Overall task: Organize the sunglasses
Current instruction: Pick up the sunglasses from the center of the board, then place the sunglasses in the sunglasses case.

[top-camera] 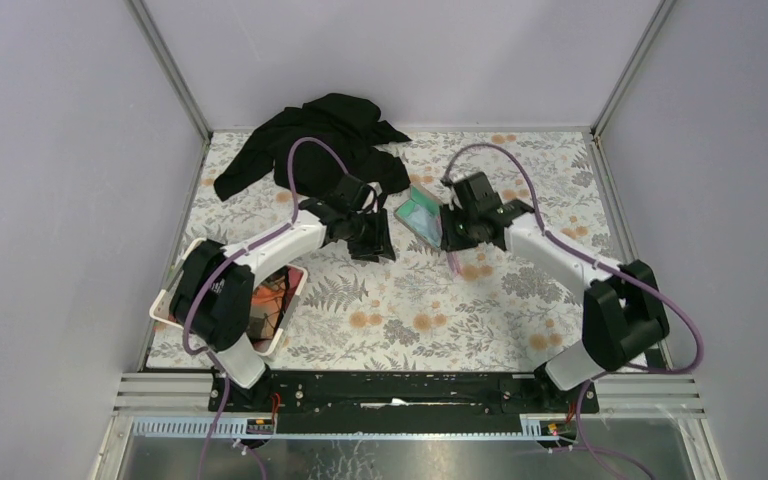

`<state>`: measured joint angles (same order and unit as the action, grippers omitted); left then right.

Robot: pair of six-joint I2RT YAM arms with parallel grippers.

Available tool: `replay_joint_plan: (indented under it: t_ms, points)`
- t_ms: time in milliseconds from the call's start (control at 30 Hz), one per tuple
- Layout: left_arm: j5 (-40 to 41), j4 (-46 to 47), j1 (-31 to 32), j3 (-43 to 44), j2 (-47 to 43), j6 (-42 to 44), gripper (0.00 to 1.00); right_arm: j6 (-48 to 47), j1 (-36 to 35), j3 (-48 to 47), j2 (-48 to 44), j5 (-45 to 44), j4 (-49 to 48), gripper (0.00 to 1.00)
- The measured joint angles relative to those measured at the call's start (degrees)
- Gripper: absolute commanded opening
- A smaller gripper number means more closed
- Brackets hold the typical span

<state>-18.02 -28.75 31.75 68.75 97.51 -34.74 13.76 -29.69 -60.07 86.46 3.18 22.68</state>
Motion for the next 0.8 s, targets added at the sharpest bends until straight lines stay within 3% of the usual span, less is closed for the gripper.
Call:
replay_joint_plan:
  t_ms: [300,533,800]
  points:
    - [0.6,-0.7,-4.6,-6.7,-9.3,0.9,0.52,-12.3,0.0,-24.1,17.7,6.5,3.9,0.3]
    - [1.1,-2.5,-6.5,-9.5,-13.9,1.2,0.52,-18.7,0.0,-32.1,28.3,8.0,7.5,0.3]
    - [1.5,-3.3,-7.1,-10.1,-15.0,1.5,0.51,-23.7,0.0,-32.5,31.7,8.0,10.7,0.31]
